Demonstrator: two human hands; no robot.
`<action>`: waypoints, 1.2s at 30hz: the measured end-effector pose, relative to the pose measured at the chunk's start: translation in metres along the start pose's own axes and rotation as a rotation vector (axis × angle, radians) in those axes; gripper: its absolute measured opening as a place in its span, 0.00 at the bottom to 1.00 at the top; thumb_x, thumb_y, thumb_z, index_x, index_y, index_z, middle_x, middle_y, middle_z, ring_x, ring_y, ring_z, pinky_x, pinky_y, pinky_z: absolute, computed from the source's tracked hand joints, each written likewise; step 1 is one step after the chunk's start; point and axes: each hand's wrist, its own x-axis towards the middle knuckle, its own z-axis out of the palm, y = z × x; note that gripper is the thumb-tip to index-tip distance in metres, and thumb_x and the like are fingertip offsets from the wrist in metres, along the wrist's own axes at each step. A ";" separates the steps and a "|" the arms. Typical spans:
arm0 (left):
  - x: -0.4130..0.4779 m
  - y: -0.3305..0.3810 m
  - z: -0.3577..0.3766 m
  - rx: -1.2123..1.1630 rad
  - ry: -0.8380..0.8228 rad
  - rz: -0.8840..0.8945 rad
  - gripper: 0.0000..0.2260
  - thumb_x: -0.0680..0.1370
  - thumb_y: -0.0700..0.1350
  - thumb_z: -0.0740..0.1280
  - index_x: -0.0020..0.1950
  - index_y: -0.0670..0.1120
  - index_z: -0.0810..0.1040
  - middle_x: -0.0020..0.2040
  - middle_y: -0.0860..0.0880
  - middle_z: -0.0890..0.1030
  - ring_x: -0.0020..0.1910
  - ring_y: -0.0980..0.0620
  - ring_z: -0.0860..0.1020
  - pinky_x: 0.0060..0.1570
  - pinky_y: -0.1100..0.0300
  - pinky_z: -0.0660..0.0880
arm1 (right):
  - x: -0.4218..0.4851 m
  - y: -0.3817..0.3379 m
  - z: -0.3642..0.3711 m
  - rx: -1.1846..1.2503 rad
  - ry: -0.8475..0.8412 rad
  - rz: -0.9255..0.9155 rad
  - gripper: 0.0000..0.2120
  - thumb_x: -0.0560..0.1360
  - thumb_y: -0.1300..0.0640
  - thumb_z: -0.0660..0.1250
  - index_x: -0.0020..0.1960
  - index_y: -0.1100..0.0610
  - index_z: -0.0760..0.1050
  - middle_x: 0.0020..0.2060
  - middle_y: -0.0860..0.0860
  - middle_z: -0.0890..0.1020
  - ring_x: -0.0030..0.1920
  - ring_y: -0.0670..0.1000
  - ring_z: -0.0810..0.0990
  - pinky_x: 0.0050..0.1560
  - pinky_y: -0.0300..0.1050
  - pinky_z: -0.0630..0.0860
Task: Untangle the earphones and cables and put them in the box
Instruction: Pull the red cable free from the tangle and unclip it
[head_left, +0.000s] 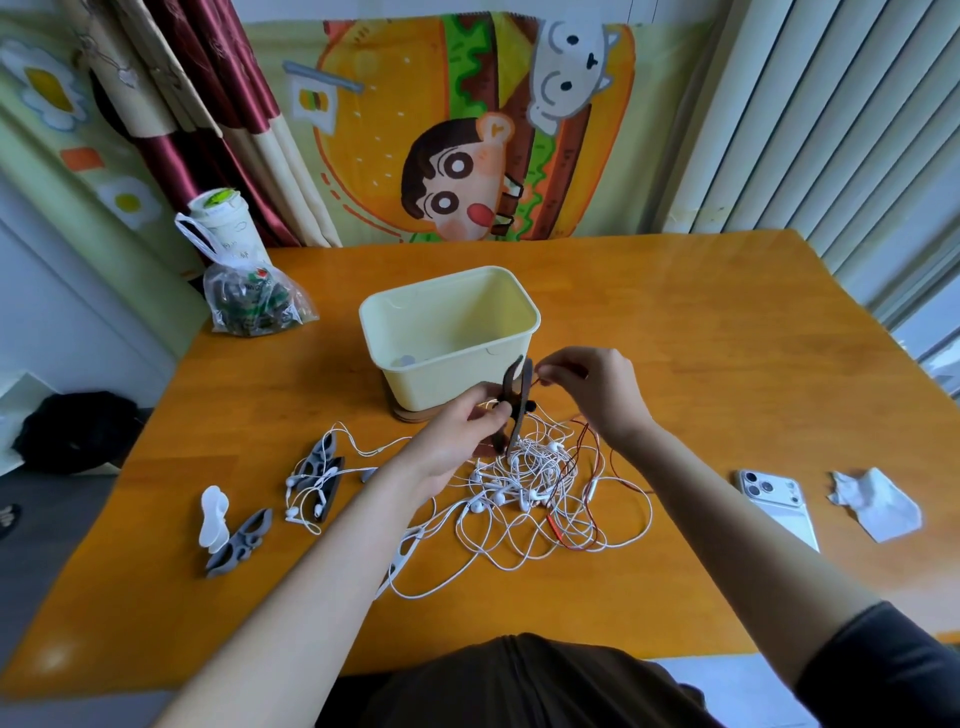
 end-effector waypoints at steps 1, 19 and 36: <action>0.000 0.003 0.001 -0.081 -0.010 0.008 0.08 0.81 0.40 0.60 0.54 0.51 0.76 0.50 0.46 0.78 0.49 0.48 0.78 0.48 0.59 0.78 | -0.003 0.003 0.002 0.019 -0.012 0.032 0.05 0.74 0.59 0.68 0.43 0.59 0.82 0.34 0.48 0.82 0.26 0.38 0.72 0.30 0.28 0.66; 0.006 0.006 -0.011 -0.411 0.259 -0.075 0.06 0.81 0.43 0.61 0.55 0.46 0.76 0.47 0.43 0.80 0.42 0.48 0.77 0.35 0.61 0.75 | -0.027 0.000 0.033 0.054 -0.046 0.176 0.07 0.78 0.58 0.63 0.46 0.60 0.78 0.35 0.50 0.81 0.27 0.39 0.71 0.28 0.27 0.67; 0.003 0.009 -0.010 -0.096 0.217 0.004 0.07 0.82 0.44 0.60 0.53 0.53 0.77 0.49 0.49 0.82 0.46 0.52 0.79 0.35 0.65 0.75 | -0.036 0.005 0.040 0.075 -0.114 0.278 0.07 0.78 0.58 0.63 0.48 0.61 0.78 0.37 0.51 0.81 0.27 0.40 0.71 0.25 0.28 0.66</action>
